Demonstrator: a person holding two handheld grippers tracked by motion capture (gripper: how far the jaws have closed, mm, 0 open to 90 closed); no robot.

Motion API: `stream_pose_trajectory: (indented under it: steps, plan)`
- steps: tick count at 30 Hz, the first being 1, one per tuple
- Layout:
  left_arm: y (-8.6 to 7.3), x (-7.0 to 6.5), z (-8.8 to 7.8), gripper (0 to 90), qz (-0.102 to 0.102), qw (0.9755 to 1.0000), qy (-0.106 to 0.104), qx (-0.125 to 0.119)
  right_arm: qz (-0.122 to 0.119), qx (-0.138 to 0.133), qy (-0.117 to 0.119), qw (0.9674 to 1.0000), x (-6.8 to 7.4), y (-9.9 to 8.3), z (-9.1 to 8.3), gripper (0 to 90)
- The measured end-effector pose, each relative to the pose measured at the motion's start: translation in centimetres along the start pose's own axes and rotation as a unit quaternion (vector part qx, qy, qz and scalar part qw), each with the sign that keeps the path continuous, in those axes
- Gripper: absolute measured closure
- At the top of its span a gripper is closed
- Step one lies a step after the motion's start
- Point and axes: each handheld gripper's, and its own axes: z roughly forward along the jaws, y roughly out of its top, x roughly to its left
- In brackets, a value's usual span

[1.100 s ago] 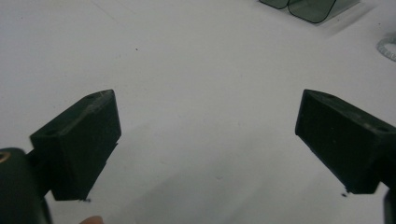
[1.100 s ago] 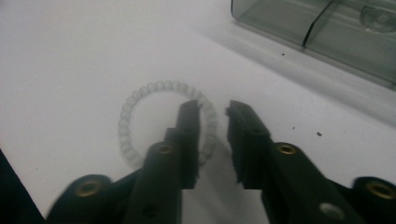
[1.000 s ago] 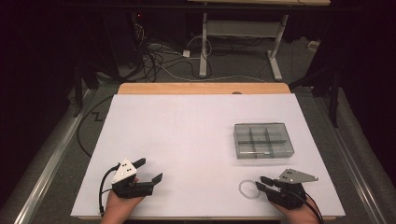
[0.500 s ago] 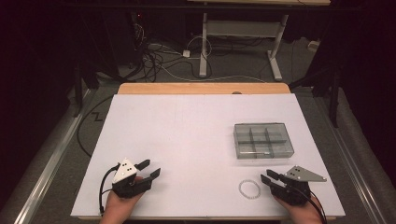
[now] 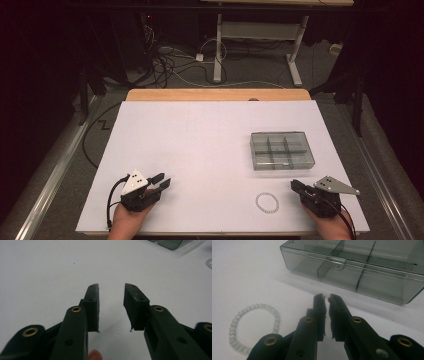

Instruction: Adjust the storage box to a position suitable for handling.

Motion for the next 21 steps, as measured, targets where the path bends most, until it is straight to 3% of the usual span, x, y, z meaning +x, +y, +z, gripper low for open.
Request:
stream_pose_trajectory:
  steps: [7, 14, 21]
  plan:
    - [0.1, 0.2, 0.1, 73.9, -0.004, 0.9999, -0.007, 0.007, 0.004, 0.002, -0.007, 1.0000, -0.7, -0.2, -0.2, 90.0]
    - [0.0, 0.2, 0.0, 85.4, -0.014, 0.9999, 0.003, 0.000, 0.016, 0.003, -0.012, 0.9998, -1.8, -0.4, -0.5, 90.0]
    - [0.0, 0.1, 0.0, 87.8, -0.013, 0.9999, 0.010, 0.003, 0.022, -0.004, -0.026, 0.9994, -2.9, -0.6, -0.9, 90.0]
